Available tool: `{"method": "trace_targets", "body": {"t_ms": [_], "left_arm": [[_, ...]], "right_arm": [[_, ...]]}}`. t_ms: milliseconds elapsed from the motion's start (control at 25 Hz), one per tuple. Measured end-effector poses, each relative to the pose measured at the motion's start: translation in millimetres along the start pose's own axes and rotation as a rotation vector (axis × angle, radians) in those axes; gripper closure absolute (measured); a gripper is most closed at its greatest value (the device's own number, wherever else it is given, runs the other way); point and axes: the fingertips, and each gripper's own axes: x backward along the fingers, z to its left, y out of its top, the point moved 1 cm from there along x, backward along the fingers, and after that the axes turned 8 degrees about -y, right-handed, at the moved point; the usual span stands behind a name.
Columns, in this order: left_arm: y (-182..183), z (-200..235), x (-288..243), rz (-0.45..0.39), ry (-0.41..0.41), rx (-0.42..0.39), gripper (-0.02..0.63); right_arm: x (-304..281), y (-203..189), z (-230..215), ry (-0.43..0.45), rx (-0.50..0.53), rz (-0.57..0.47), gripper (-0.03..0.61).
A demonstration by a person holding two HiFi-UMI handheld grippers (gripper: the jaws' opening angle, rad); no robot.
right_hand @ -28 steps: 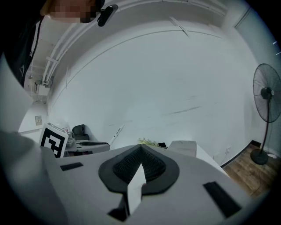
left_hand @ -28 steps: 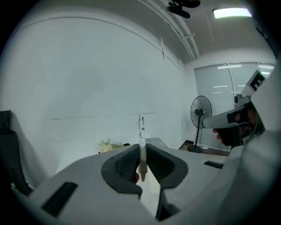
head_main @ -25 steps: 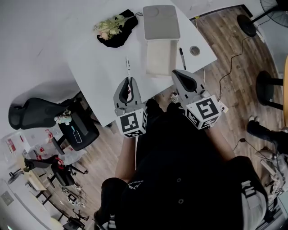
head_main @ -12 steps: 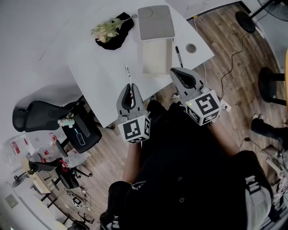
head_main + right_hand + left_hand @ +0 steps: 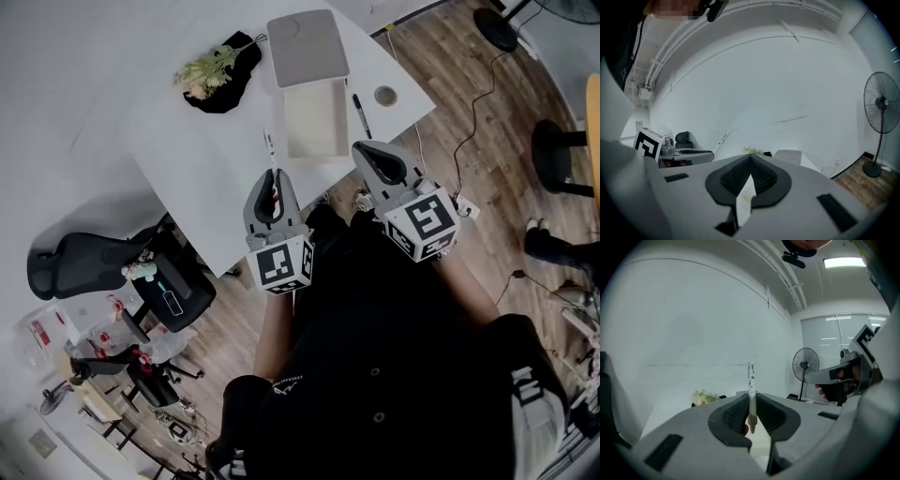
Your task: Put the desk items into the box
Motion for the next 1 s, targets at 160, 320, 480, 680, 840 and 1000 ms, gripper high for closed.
{"method": "trace_targets", "body": {"t_ms": [160,320,480,680,840,1000], "left_arm": [[-0.3,1.7,-17.1,0.025,-0.070,-0.027,0.557],[-0.7,7.3,-36.9,0.053,-0.136,-0.041,0.557],[-12.8,12.7,-56.1,0.098,-0.200,-0.040,0.557],[-25.0,10.8,-76.3,0.135,-0.277,-0.055,0.557],[-35.5,11.7,-89.9,0.169,-0.321,-0.057,0.557],[-50.6,14.5,-105.9,0.214,-0.355,-0.063,0.557]], "right_arm": [[-3.5,0.6,-6.5,-0.060,-0.017,0.005,0.580],[-10.6,0.5,-11.2,-0.122,-0.040,0.017,0.580],[-14.5,-2.6,-8.7,-0.171,-0.055,0.029,0.580],[-15.9,-3.3,-13.7,-0.244,-0.071,0.037,0.580],[-18.0,-1.9,-17.5,-0.295,-0.082,0.040,0.580],[-19.9,-4.9,-21.2,-0.340,-0.095,0.053,0.580]]}}
